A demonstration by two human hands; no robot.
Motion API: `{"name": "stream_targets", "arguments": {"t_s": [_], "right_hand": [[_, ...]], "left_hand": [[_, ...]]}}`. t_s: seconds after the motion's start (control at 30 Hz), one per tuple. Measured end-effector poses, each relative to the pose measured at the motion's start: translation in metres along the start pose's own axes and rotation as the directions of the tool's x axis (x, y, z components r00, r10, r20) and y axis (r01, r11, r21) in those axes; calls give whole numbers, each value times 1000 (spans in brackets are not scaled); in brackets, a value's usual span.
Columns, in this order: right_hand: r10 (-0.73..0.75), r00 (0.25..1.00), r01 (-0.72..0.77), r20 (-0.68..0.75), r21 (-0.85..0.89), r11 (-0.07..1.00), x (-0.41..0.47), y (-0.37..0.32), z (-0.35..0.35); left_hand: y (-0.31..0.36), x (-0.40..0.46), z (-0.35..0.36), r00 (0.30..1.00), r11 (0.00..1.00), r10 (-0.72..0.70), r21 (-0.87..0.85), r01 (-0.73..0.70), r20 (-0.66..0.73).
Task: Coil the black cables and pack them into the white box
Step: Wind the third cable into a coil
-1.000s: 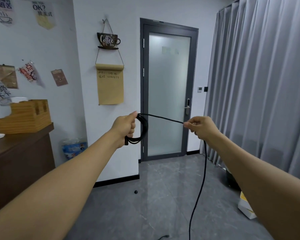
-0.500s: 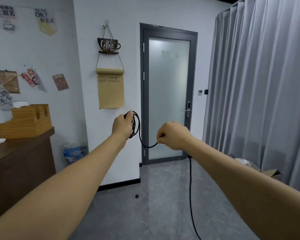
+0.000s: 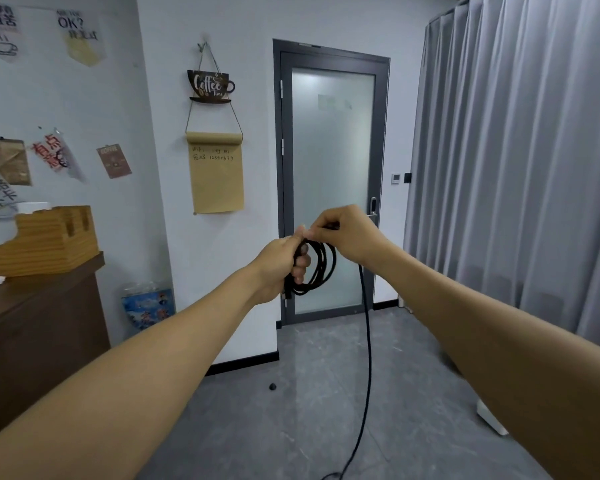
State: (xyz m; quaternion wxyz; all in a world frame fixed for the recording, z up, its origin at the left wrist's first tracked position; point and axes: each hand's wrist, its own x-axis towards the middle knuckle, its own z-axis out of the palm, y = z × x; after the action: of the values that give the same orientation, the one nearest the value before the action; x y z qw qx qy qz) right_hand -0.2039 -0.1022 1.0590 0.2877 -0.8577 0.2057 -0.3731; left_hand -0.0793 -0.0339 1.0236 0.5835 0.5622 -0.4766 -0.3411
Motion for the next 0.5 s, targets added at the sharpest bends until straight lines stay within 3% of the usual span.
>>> {"name": "stream_targets", "arguments": {"t_s": [0.13,0.23,0.37,0.5], "right_hand": [[72,997,-71,-40,12,997,-2,9,-6],[152,987,-150,-58,33,988,-7,20,-12],[278,955,-269,-105,94,959,-15,44,-24],[355,919,-346,-174,80,935,-24,66,-34]], "left_hand": [[2,-4,5,992,998,-47,-28,51,120],[3,-7,3,993,998,-48,-36,52,111],[3,-6,-14,995,993,-22,-116,10,-97],[0,-5,-34,953,982,-31,-188,-28,-301]]}}
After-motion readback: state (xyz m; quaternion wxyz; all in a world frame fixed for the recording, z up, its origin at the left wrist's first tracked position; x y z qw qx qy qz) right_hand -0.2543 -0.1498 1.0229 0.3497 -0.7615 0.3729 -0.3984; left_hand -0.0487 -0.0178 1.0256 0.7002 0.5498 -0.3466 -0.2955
